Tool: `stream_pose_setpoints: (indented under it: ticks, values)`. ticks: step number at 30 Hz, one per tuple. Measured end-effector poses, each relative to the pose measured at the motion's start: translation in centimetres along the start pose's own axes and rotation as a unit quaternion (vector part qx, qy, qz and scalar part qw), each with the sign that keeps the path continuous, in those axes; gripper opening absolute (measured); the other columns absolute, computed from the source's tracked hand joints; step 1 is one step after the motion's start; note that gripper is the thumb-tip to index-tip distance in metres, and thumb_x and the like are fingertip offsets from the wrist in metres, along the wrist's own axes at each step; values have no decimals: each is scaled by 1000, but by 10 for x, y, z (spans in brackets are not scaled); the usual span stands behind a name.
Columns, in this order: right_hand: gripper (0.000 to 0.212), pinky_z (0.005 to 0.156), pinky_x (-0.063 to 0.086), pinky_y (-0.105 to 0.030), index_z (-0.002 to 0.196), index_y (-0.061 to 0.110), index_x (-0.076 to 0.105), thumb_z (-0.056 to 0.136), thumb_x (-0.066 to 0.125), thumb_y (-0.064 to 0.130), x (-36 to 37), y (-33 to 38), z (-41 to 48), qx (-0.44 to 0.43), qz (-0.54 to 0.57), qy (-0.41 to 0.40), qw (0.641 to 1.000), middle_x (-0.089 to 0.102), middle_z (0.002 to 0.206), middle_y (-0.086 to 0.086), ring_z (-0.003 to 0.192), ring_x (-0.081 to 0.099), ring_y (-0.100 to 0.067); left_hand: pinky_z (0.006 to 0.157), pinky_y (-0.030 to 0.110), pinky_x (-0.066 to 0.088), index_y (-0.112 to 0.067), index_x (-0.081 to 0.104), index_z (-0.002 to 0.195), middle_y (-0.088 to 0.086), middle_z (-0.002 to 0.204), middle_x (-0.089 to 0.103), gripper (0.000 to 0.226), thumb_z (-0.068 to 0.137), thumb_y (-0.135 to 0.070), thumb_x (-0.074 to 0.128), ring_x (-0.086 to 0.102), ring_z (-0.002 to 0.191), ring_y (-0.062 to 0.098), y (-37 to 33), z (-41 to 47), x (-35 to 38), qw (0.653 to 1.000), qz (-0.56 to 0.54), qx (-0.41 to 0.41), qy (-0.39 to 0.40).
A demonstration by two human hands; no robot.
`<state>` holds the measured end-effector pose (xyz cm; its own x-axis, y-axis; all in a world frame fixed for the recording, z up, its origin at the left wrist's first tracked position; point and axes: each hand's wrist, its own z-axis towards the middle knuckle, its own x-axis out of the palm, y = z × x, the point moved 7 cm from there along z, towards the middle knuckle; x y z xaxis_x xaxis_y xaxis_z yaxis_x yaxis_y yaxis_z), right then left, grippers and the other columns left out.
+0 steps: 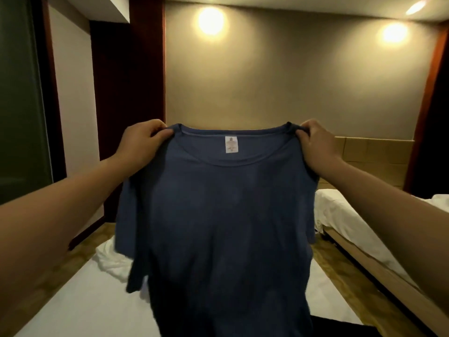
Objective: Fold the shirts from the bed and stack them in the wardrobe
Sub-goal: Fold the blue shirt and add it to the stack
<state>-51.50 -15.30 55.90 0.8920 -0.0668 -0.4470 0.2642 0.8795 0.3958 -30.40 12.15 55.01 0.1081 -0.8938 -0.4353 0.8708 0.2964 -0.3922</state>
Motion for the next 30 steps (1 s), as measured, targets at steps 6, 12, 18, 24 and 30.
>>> stream_pose_setpoints:
  ticks: [6,12,18,24,30]
  values:
    - [23,79,36,-32,110,5,55,98,44,21,8,-4,-5,28,40,21,999,59,109,-15,99,52,-29,60,17,33,-15,60,86,-8,74,51,25,98,-29,43,44,68,2,1,-1,7,998,-1,0,59]
    - [25,82,47,-40,105,1,63,90,53,20,45,-33,-39,258,246,105,929,63,103,-14,97,59,-31,61,26,36,-12,62,83,0,79,56,26,95,-31,50,49,73,12,14,-37,37,963,-97,-207,140]
    - [16,61,47,-31,95,-1,60,91,55,14,98,5,-142,422,461,116,772,59,76,-10,69,57,-21,58,26,49,-9,58,78,9,71,61,19,94,-18,52,59,62,20,-15,-137,98,783,-435,-425,129]
    - [18,65,49,-28,76,17,58,93,54,21,107,43,-230,318,415,84,848,61,70,1,66,59,-12,61,35,40,-12,50,66,1,58,53,30,93,-25,52,50,63,23,-34,-203,125,898,-304,-313,59]
    - [11,59,47,-23,83,20,61,92,53,20,97,62,-255,227,360,103,899,65,72,3,66,61,-6,79,51,52,-15,60,80,3,74,67,21,90,-31,52,65,79,24,-33,-226,119,894,-326,-303,53]
